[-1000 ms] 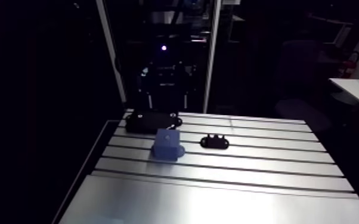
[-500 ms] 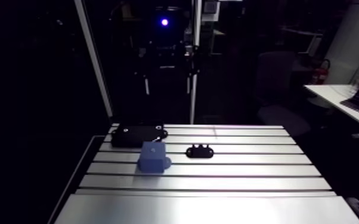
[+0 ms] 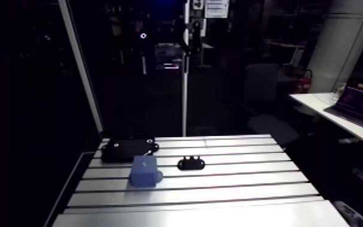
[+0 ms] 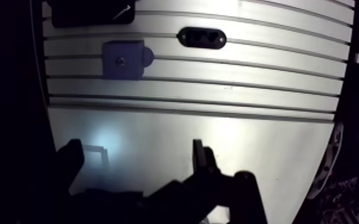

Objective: Pick up the M10 bolt and insert it into the hex recess until seated.

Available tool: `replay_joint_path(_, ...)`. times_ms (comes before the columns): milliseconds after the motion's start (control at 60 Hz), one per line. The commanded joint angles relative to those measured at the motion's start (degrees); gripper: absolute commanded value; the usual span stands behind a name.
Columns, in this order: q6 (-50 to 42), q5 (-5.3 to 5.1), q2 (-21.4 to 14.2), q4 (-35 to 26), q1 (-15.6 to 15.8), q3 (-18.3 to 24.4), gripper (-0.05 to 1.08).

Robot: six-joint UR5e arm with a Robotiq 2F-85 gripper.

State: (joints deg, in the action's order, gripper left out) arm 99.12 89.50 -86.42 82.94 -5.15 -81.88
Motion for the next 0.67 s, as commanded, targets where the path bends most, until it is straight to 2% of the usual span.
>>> replay_joint_path(17,0.25,-0.78,-0.64,-0.11,-0.05,0.48,0.01)
replay_joint_path(667,0.14,-0.95,-0.73,0.15,0.41,-1.13,0.01)
